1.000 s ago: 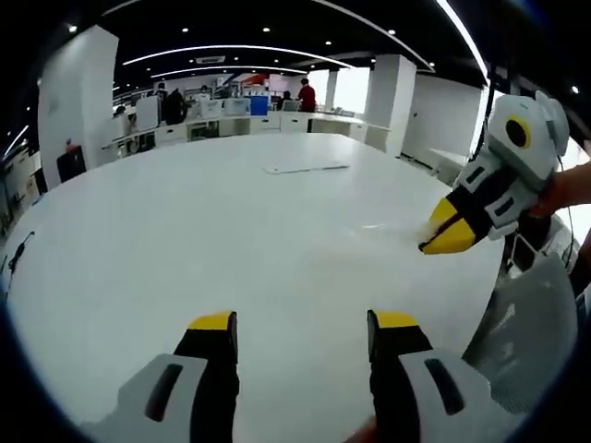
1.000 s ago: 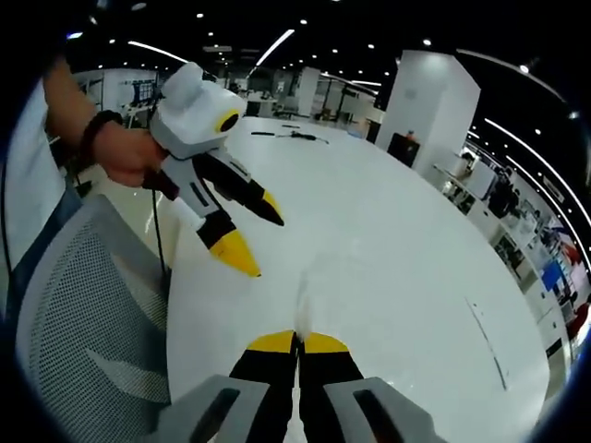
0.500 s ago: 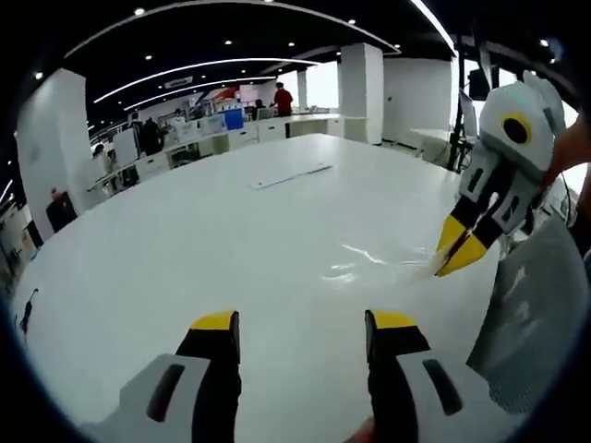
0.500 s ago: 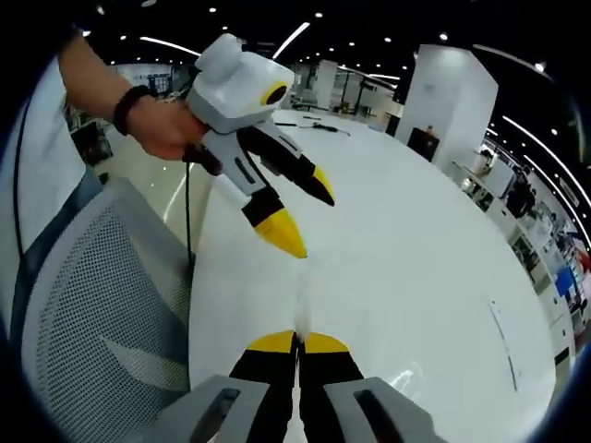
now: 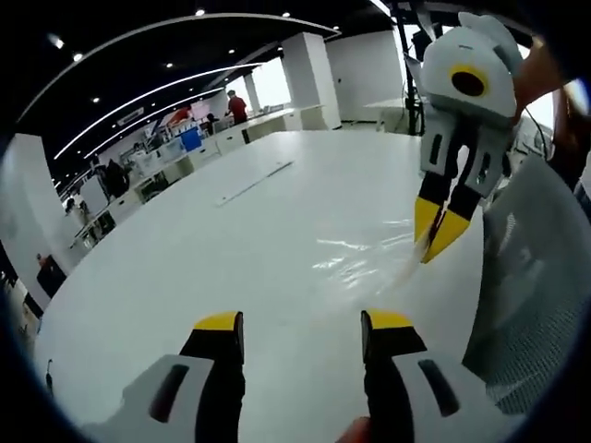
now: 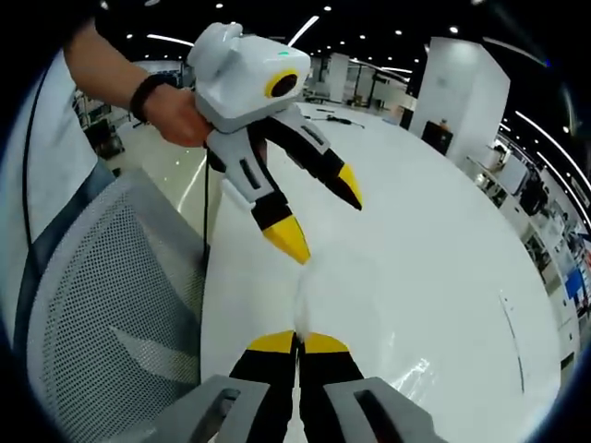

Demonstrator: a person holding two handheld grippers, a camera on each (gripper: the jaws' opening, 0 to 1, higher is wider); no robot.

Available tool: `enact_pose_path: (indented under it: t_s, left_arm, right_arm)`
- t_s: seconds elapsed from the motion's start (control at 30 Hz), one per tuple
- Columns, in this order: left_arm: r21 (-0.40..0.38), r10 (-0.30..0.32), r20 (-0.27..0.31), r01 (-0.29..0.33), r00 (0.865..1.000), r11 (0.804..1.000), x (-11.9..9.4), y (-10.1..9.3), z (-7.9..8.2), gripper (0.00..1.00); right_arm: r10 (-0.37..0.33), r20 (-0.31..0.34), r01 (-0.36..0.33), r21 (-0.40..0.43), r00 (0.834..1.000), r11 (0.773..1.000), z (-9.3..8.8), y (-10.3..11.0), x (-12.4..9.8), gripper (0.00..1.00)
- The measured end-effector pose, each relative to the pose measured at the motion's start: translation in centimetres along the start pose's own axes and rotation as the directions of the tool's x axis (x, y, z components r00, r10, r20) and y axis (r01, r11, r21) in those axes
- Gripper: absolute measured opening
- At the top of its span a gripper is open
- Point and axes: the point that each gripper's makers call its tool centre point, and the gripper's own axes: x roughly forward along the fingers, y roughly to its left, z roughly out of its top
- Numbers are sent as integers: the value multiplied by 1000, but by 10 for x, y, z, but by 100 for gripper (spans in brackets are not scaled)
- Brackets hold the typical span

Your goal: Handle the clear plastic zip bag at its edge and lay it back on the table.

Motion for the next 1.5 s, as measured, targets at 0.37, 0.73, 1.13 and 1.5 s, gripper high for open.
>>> enact_pose_path:
  t_s: [0.37, 0.73, 1.13, 1.5]
  left_arm:
    - [32, -45, 16, 44, 999, 998, 6, -5, -2, 32]
    - [69, -98, 11, 97, 995, 993, 12, -15, -6, 9]
    - [57, -113, -11, 113, 994, 992, 10, -23, -9, 0]
    - [118, -128, -24, 130, 991, 984, 14, -31, 4, 0]
  right_arm:
    - [17, -1, -17, -17, 1000, 1000, 3, 2, 1, 0]
    - [7, 2, -7, -18, 1000, 1000, 6, -4, -1, 0]
    - [-66, -16, 66, -12, 998, 998, -1, -19, 0, 0]
    - [-131, -13, 130, -53, 991, 990, 9, -25, -2, 7]
